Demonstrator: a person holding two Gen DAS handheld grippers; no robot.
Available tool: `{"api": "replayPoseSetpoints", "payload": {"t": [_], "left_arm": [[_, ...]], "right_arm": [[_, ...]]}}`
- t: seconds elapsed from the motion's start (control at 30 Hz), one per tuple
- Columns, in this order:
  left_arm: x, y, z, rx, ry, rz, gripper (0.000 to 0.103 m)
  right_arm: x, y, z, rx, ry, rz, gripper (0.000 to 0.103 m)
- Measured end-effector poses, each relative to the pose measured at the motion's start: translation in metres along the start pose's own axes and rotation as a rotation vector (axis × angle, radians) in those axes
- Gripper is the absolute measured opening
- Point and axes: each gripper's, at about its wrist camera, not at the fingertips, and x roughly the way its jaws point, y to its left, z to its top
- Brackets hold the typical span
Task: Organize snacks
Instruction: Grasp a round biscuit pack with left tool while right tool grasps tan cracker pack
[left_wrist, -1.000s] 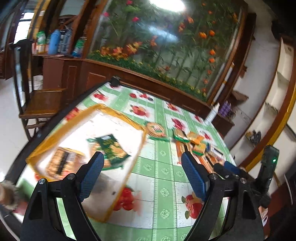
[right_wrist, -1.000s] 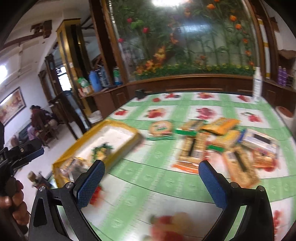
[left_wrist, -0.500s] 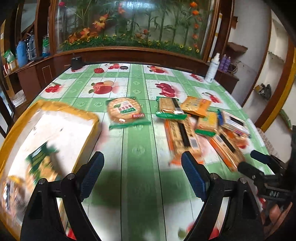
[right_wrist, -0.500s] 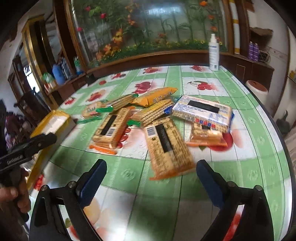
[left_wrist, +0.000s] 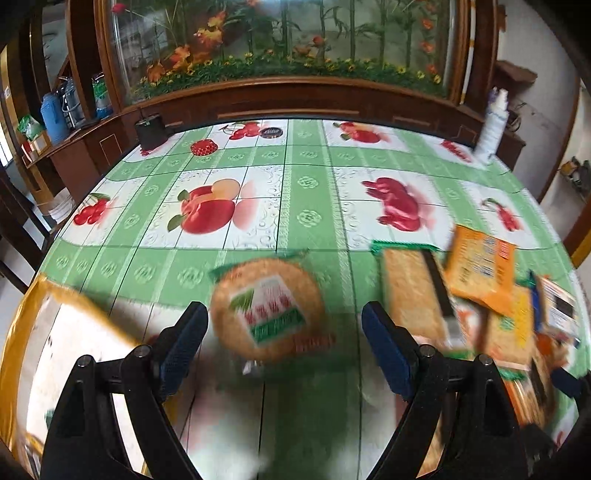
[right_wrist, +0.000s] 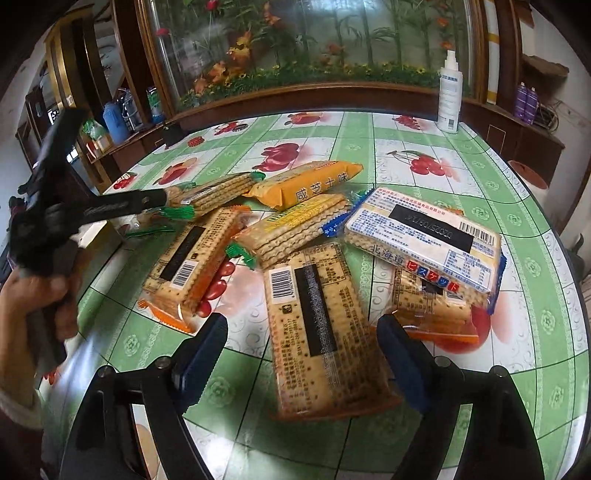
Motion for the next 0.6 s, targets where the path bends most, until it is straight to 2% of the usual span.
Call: {"api": "replayPoseSetpoints", "payload": {"t": [0.1, 0.23, 0.37, 0.43, 0.47, 0.57, 0.6], "left_arm": [[0.019, 0.002, 0.006, -0.006, 0.036, 0.046, 0.086], [0.035, 0.010, 0.008, -0.052, 0.075, 0.050, 0.086], [0.041, 0.014, 0.012, -0.063, 0.074, 0.040, 0.086], [0.040, 0.011, 0.012, -0.050, 0.063, 0.004, 0.082], [0.040, 0.009, 0.010, -0.045, 0.060, -0.021, 0.082], [0.036, 0.003, 0.007, -0.016, 0.045, -0.028, 0.081], [0.034, 0.002, 0.005, -0.012, 0.040, -0.035, 0.077]], "right_arm": [[0.002, 0.000, 0.002, -0.005, 0.003, 0.003, 0.085], [0.006, 0.002, 0.003, -0.024, 0.013, -0.007, 0.085], [0.011, 0.008, 0.005, -0.057, 0.019, -0.021, 0.085], [0.015, 0.010, 0.006, -0.071, 0.024, -0.027, 0.084], [0.016, 0.011, 0.006, -0.076, 0.026, -0.030, 0.081], [0.019, 0.011, 0.006, -0.085, 0.029, -0.051, 0.072], [0.020, 0.010, 0.007, -0.086, 0.032, -0.054, 0.067]]}}
